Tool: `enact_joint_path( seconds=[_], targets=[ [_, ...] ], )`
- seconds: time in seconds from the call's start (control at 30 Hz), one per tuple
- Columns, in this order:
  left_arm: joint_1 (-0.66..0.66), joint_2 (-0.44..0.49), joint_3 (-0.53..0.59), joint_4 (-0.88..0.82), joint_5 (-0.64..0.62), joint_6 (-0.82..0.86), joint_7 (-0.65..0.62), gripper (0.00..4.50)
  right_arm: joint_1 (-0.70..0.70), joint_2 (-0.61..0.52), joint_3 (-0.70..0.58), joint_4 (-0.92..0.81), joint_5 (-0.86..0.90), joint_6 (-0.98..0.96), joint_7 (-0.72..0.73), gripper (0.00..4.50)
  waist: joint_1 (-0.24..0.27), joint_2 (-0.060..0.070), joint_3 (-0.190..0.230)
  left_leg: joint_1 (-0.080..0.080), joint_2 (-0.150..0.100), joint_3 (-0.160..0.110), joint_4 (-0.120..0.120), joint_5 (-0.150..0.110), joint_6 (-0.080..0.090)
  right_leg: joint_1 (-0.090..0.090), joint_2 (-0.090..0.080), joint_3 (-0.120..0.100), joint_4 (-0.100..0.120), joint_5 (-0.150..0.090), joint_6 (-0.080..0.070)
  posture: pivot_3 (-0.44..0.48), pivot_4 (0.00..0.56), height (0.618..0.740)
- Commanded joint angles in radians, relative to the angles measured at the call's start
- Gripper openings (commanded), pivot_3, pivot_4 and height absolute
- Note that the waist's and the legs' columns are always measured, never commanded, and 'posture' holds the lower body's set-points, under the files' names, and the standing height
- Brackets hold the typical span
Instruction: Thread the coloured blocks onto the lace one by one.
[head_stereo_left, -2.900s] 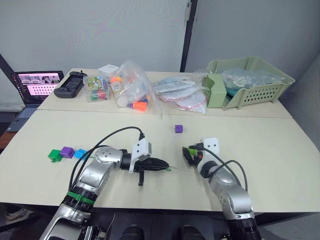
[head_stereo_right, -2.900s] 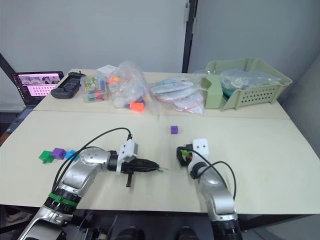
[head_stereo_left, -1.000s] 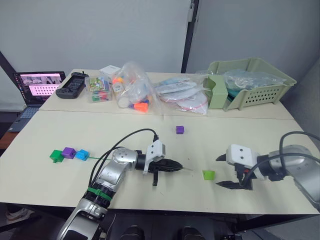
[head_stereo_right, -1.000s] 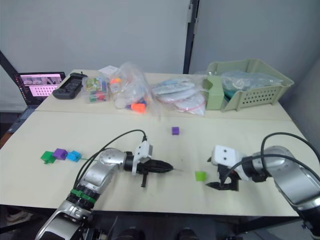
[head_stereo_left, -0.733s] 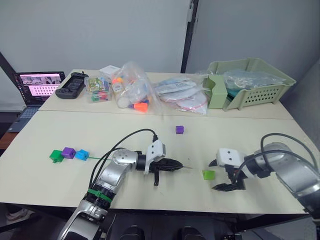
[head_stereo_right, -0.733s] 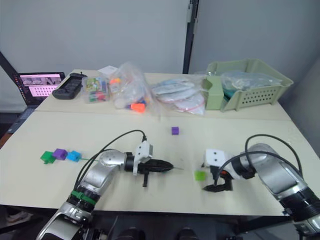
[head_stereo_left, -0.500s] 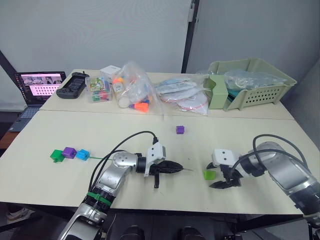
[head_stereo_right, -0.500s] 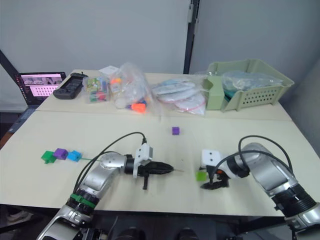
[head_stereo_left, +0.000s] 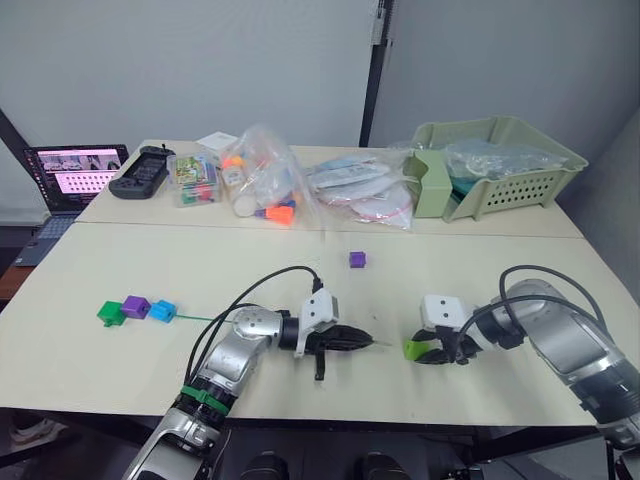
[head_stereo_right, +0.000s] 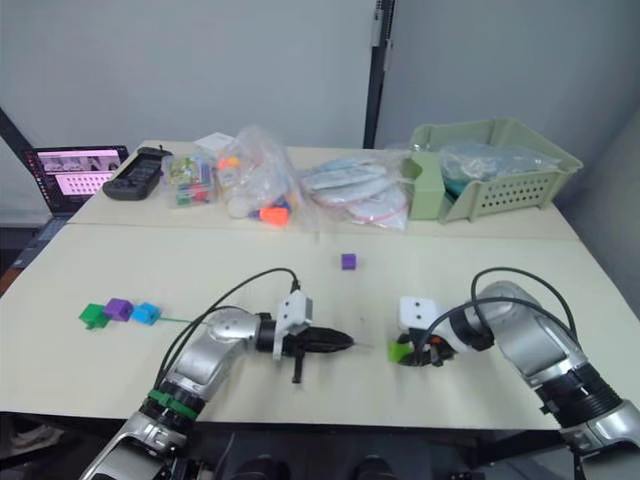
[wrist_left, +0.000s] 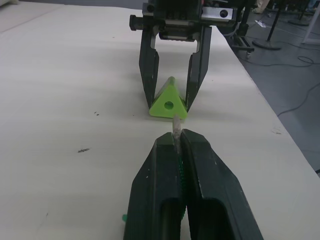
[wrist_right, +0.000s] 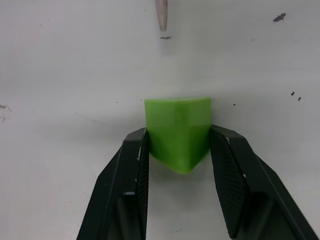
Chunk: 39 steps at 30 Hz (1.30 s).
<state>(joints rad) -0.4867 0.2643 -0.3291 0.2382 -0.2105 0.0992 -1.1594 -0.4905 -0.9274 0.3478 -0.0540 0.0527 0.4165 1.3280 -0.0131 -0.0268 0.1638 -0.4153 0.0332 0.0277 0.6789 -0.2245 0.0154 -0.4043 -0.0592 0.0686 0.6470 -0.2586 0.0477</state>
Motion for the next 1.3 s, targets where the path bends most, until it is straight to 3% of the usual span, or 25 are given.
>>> enact_joint_path(
  seconds=[0.03, 0.67, 1.3],
  targets=[
    [-0.011, -0.029, -0.007, 0.009, 0.012, -0.03, 0.02, 0.0, 0.019, 0.007, -0.011, -0.018, -0.005, 0.015, -0.016, 1.25, 0.0, 0.0, 0.0, 0.0, 0.0, 0.0, 0.0, 0.0, 0.0, 0.0, 0.0, 0.0, 0.0, 0.0, 0.0, 0.0, 0.15, 0.733],
    [-0.051, -0.131, -0.012, 0.125, 0.03, -0.074, 0.03, 0.0, 0.062, -0.003, -0.044, -0.088, 0.008, 0.07, -0.028, 1.25, 0.001, 0.0, 0.0, 0.0, 0.0, 0.0, 0.0, 0.0, 0.0, 0.0, 0.0, 0.0, 0.0, 0.0, 0.0, 0.0, 0.15, 0.733],
    [-0.177, -0.263, -0.055, 0.348, 0.098, -0.147, 0.002, 0.0, 0.084, -0.012, -0.061, -0.133, 0.02, 0.109, -0.041, 1.25, 0.002, 0.0, 0.0, -0.001, -0.001, 0.0, 0.0, 0.0, 0.0, 0.0, 0.0, 0.0, -0.001, 0.0, 0.0, 0.0, 0.15, 0.733]
  ],
)
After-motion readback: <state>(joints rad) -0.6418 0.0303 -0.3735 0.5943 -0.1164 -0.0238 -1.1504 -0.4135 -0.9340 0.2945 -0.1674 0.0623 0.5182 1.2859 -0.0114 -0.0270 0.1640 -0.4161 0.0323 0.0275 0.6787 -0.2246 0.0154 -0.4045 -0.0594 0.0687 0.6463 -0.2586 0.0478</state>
